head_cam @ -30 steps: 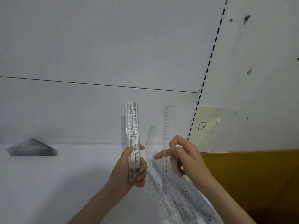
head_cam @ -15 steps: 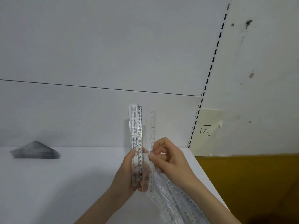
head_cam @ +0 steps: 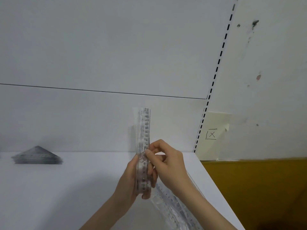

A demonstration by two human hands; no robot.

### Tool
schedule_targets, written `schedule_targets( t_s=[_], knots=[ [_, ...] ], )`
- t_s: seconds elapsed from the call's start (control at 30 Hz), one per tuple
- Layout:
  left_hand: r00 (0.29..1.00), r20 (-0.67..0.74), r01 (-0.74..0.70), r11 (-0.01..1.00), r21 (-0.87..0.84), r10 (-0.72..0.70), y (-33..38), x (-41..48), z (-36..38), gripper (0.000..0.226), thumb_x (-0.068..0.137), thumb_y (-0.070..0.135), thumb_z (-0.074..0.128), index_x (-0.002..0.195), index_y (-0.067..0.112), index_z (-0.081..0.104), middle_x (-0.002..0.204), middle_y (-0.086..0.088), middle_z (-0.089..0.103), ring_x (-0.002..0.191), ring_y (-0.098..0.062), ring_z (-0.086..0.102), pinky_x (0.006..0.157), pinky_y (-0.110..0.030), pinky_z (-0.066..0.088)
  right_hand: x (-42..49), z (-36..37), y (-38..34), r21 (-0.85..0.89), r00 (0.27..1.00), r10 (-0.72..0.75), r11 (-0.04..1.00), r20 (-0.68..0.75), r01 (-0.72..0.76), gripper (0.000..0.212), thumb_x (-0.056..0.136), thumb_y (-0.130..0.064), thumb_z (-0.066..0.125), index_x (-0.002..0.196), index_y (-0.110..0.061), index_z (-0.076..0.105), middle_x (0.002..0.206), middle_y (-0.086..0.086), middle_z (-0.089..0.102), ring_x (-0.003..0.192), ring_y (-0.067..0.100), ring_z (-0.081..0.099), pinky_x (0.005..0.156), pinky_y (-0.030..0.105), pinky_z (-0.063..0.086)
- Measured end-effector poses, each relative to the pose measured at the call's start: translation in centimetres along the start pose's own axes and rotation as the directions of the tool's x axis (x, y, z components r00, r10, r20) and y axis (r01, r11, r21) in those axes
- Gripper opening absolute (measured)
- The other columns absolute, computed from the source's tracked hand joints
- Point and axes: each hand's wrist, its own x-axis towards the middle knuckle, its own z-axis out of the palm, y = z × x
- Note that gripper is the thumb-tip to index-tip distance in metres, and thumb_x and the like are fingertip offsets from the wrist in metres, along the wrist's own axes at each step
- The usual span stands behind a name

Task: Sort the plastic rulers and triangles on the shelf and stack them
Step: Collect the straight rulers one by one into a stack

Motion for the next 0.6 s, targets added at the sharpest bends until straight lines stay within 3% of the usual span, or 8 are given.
schedule_targets(
  t_s=[0.13, 0.23, 0.33, 0.4, 0.5, 0.6],
  knots=[
    [0.998, -0.014, 0.067, 0.998, 0.001, -0.067, -0.2, 0.2, -0.4, 0.063, 0.093, 0.054, 0.028, 0.062, 0.007, 0.056, 0.056, -0.012, 0.045, 0.047, -0.023, 0.043, 0.042, -0.021, 0.03, 0.3, 0.5, 0.5, -0.051, 0.999, -0.022, 0.999, -0.038, 0.02, 0.009, 0.092, -0.015, 0.06, 0.084, -0.011, 0.058, 0.063, 0.004, 0.061, 0.039, 0.012, 0.053, 0.044, 0.02, 0.042],
    [0.995, -0.046, 0.089, 0.996, 0.025, -0.088, -0.3, 0.5, -0.5, 0.064, 0.093, 0.054, 0.026, 0.059, 0.007, 0.05, 0.052, -0.008, 0.041, 0.038, -0.019, 0.036, 0.045, -0.019, 0.026, 1.1, 0.4, 1.5, -0.298, 0.994, -0.099, 0.951, -0.038, 0.083, 0.015, 0.09, -0.027, 0.063, 0.081, -0.016, 0.058, 0.069, -0.007, 0.06, 0.054, 0.008, 0.055, 0.055, 0.015, 0.041],
    [0.994, -0.079, 0.074, 0.997, 0.032, -0.071, -0.4, 0.5, -0.6, 0.051, 0.096, 0.047, 0.025, 0.079, 0.006, 0.05, 0.051, -0.006, 0.038, 0.037, -0.017, 0.03, 0.044, -0.017, 0.025, 2.2, -1.2, 1.8, -0.421, 0.993, -0.109, 0.9, 0.039, 0.115, 0.024, 0.09, -0.038, 0.063, 0.081, -0.016, 0.06, 0.064, -0.011, 0.061, 0.055, 0.004, 0.053, 0.056, 0.014, 0.038],
    [0.993, -0.108, 0.058, 0.998, 0.012, -0.056, -0.4, 0.6, -0.7, 0.04, 0.097, 0.042, 0.025, 0.096, 0.012, 0.051, 0.05, -0.005, 0.037, 0.036, -0.015, 0.029, 0.044, -0.016, 0.025, 2.6, -3.5, 2.0, -0.483, 0.997, -0.064, 0.872, 0.035, 0.073, 0.023, 0.09, -0.039, 0.061, 0.082, -0.017, 0.063, 0.063, -0.01, 0.061, 0.054, 0.003, 0.054, 0.058, 0.016, 0.042],
    [0.991, -0.131, 0.027, 0.997, -0.079, -0.038, -0.4, 0.9, -1.1, 0.037, 0.098, 0.041, 0.023, 0.1, 0.014, 0.049, 0.05, -0.004, 0.036, 0.035, -0.014, 0.027, 0.045, -0.015, 0.023, 1.3, -6.3, 2.9, -0.63, 0.988, 0.091, 0.776, 0.121, 0.006, 0.021, 0.086, -0.04, 0.065, 0.076, -0.023, 0.064, 0.067, -0.01, 0.061, 0.059, 0.003, 0.053, 0.061, 0.02, 0.042],
    [0.991, -0.137, -0.012, 0.989, -0.15, -0.009, -0.4, 1.2, -1.3, 0.037, 0.097, 0.042, 0.024, 0.099, 0.016, 0.049, 0.05, -0.004, 0.034, 0.035, -0.014, 0.026, 0.044, -0.016, 0.022, -1.5, -5.9, 3.7, -0.747, 0.933, 0.259, 0.665, 0.249, 0.015, 0.039, 0.072, -0.063, 0.069, 0.081, -0.026, 0.064, 0.077, -0.012, 0.061, 0.068, 0.004, 0.054, 0.062, 0.02, 0.044]
  ],
)
